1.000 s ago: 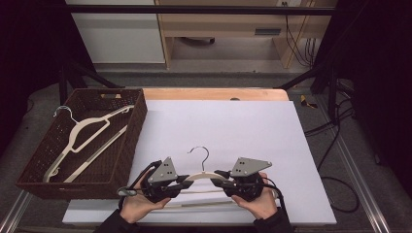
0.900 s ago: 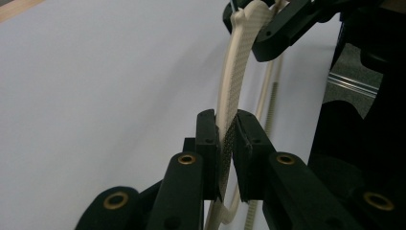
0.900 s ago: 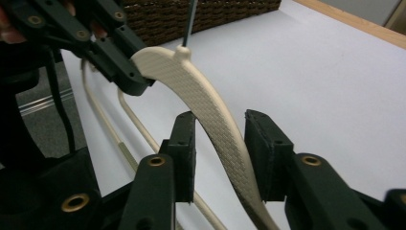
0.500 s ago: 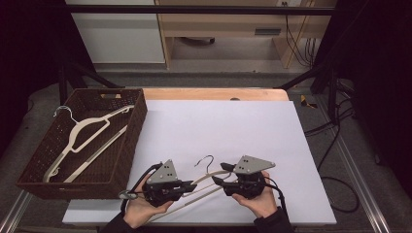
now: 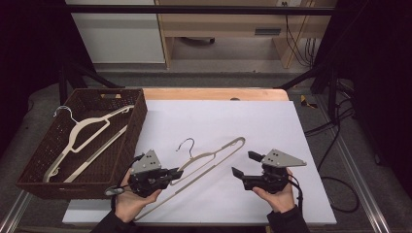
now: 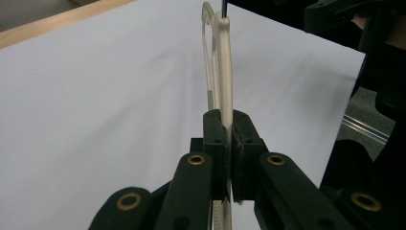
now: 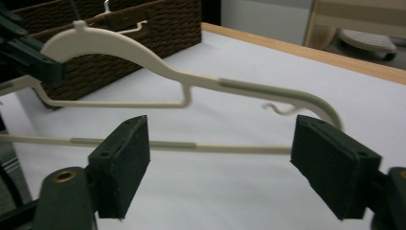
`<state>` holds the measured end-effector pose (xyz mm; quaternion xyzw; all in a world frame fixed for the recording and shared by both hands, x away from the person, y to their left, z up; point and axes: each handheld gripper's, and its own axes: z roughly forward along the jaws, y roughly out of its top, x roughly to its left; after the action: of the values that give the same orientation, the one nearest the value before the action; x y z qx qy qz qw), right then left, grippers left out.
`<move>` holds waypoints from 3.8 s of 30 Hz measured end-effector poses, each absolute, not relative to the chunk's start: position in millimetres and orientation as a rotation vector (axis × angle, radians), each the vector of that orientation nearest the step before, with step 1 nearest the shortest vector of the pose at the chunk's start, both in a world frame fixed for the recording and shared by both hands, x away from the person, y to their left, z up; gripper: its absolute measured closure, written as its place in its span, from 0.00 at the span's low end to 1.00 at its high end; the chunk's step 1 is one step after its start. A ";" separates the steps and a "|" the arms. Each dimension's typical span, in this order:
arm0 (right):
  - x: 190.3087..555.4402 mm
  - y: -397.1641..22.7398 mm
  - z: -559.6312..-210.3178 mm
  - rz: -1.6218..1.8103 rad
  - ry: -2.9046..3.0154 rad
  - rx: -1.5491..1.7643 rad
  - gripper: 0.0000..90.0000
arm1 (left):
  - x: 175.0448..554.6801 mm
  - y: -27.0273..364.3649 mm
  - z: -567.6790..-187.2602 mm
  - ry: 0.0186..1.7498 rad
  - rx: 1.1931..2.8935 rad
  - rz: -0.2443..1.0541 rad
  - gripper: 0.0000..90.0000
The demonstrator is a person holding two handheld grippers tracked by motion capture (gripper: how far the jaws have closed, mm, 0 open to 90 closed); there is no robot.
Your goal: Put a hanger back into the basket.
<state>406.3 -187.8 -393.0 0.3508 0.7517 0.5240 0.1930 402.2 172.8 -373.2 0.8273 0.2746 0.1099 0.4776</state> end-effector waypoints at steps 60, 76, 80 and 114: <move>406.7 -239.0 -399.9 1.400 1.938 1.187 0.04 | 481.7 401.6 -267.8 0.864 1.895 0.515 0.96; 408.2 -238.5 -402.2 1.386 1.952 1.173 0.04 | 486.9 453.0 -298.7 0.961 1.921 0.544 0.96; 408.2 -237.6 -402.7 1.384 1.952 1.183 0.04 | 488.8 461.4 -304.8 1.001 1.922 0.539 0.96; 407.6 -236.0 -402.1 1.382 1.961 1.168 0.04 | 501.9 449.4 -374.3 1.335 1.946 0.476 0.88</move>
<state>407.6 -236.0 -402.1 0.4255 0.7144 0.5035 0.2346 501.9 449.4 -374.3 0.7543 0.5177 0.1845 0.3590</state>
